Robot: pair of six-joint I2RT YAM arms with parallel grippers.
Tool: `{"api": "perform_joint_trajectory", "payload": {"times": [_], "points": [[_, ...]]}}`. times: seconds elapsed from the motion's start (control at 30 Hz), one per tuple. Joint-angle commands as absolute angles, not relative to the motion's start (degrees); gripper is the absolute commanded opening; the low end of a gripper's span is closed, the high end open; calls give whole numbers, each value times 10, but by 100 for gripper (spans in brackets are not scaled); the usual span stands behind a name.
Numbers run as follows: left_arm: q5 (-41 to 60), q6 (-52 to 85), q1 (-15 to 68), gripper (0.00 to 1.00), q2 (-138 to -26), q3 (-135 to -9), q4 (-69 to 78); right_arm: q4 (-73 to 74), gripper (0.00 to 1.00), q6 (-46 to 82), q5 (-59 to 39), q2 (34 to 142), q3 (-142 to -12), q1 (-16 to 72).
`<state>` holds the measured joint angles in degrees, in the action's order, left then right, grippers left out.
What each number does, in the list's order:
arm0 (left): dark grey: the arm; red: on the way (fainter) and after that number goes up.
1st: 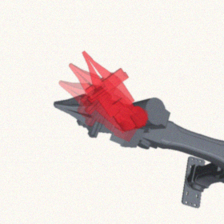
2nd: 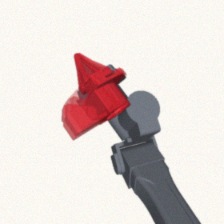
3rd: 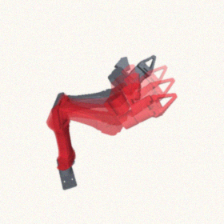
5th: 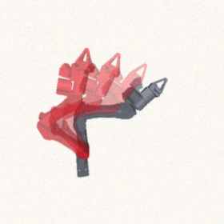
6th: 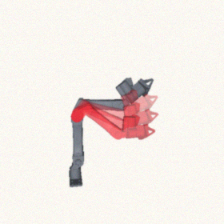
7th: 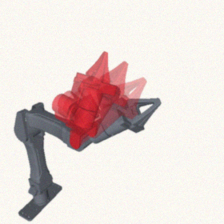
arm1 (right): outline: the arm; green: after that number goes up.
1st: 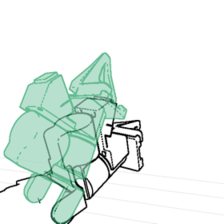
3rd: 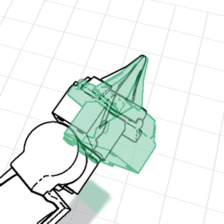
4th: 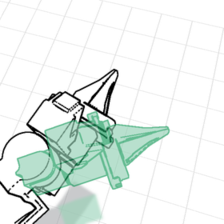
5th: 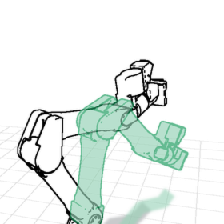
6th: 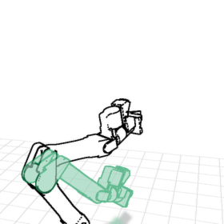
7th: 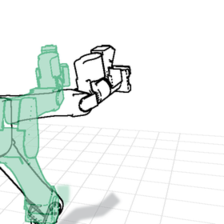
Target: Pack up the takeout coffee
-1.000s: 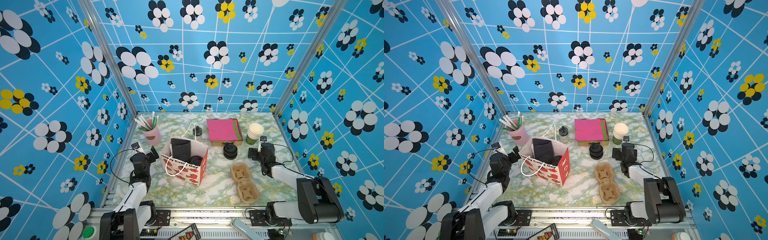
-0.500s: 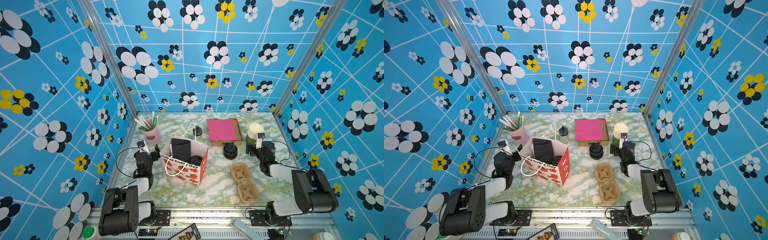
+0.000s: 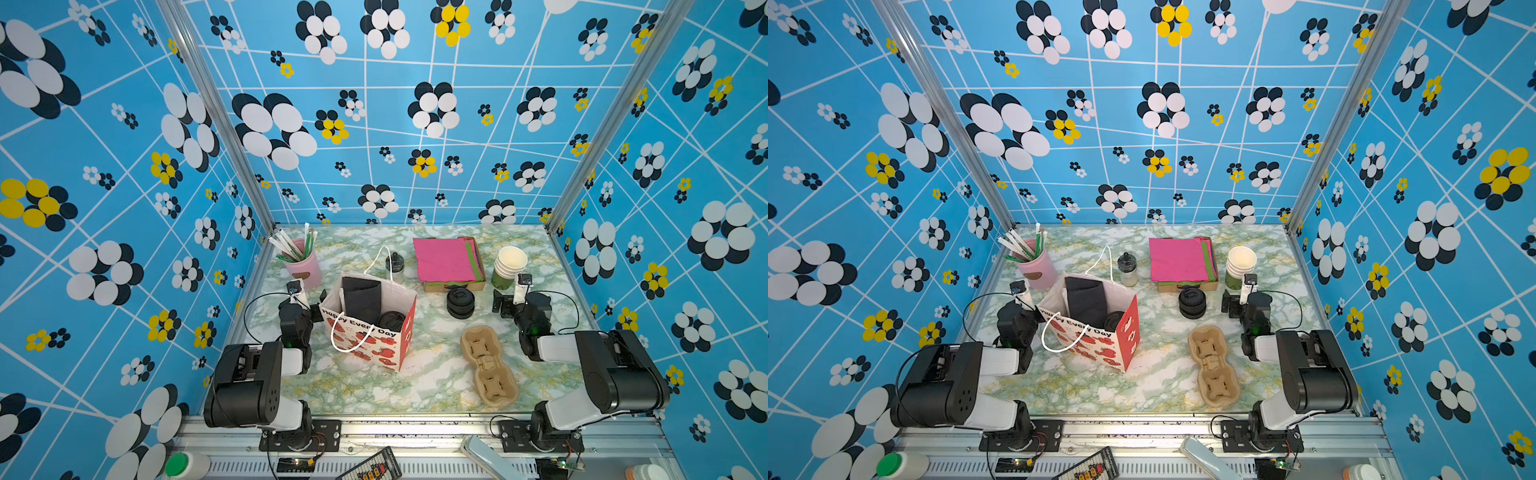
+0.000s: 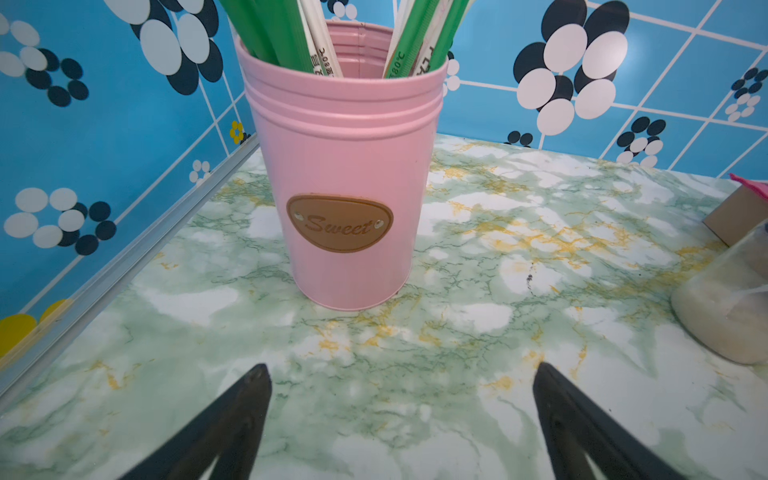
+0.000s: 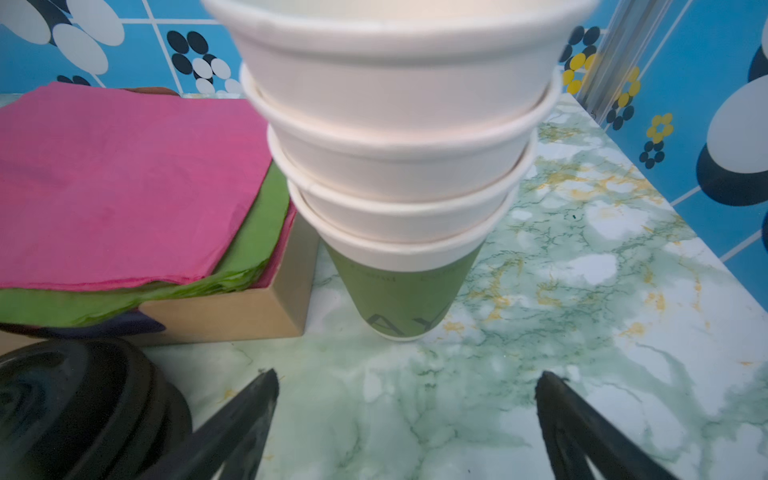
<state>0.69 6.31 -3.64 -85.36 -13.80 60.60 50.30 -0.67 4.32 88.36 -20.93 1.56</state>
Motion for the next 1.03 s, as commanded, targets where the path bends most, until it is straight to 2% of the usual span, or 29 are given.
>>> {"api": "perform_joint_trajectory", "payload": {"times": [0.0, 0.23, 1.0], "points": [[20, 40, -26, 99, -892, -153, 659, 524, 99, -2, 37, 881, -213, 11], [-2, 27, -8, 99, -884, -208, 543, 510, 99, 8, 67, 882, -221, 12], [-27, 6, 14, 99, -885, -217, 526, 500, 99, 14, 81, 881, -225, 11]]}}
